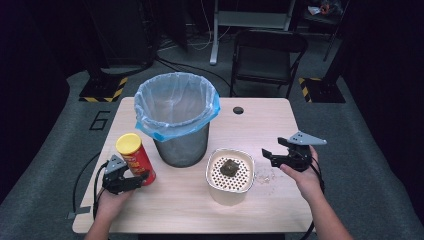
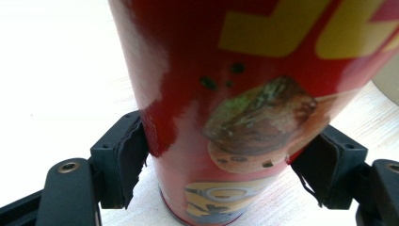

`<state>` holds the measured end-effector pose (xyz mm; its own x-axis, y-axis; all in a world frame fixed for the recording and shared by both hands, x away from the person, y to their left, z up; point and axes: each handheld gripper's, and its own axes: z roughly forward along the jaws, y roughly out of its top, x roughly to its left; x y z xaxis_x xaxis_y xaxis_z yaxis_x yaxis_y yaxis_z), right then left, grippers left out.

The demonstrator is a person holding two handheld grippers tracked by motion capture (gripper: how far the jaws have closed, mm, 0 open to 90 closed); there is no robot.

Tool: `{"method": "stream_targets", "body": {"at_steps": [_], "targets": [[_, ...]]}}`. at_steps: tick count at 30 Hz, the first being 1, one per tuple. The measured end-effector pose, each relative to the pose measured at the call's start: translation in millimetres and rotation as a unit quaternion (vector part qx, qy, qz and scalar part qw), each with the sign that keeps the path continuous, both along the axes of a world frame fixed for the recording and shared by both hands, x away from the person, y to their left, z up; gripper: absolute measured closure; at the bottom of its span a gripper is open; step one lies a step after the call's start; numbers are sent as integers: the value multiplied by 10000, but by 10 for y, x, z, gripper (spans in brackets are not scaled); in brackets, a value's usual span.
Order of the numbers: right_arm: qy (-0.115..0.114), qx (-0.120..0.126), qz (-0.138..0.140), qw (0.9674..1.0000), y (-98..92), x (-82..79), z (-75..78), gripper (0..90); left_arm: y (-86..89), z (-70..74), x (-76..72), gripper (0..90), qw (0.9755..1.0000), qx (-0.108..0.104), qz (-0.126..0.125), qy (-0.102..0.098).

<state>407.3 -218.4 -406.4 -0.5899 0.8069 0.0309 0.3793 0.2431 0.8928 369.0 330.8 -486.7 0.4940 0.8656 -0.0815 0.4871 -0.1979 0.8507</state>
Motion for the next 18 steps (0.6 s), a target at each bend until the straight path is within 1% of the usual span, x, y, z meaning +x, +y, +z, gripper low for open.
{"method": "stream_targets", "body": {"at_steps": [1,3,4,5,6,7,8,10,11,13,14,15,17,18], "targets": [[7,-29,-14,10000,-11,-2,-22,212,4,15,-7,240,10000,7,-11,35],[19,-25,-50,10000,-32,-10,-68,212,-2,30,-16,240,10000,-12,20,-13],[23,-24,-51,10000,-44,-15,-93,212,2,44,-19,240,10000,11,-5,2],[24,-36,-69,10000,-55,-22,-117,214,0,51,-21,240,10000,-21,-4,-12],[28,-31,-54,10000,-67,-29,-144,215,3,67,-26,240,10000,-23,-29,43],[40,-16,-46,10000,-78,-38,-171,215,-2,70,-27,240,10000,-33,-18,13],[38,5,-53,10000,-90,-51,-199,216,-7,79,-32,240,10000,-36,-4,25],[5,3,-89,10000,-110,-76,-258,216,-4,101,-42,241,10000,7,-24,62],[1,-10,-112,9999,-113,-86,-289,216,4,117,-49,241,9999,66,-43,66],[1,-12,-146,9999,-123,-102,-348,218,0,130,-58,241,10000,-35,4,50],[4,-7,-157,9999,-126,-104,-377,219,15,143,-62,241,10000,-21,-19,70],[24,-48,-174,9998,-127,-105,-401,220,16,153,-67,241,10000,-64,13,66],[56,-154,-177,9997,-129,-107,-435,224,22,182,-70,241,9999,-72,25,98],[74,-169,-193,9996,-127,-109,-448,226,25,201,-74,241,9999,-56,15,114]]}}
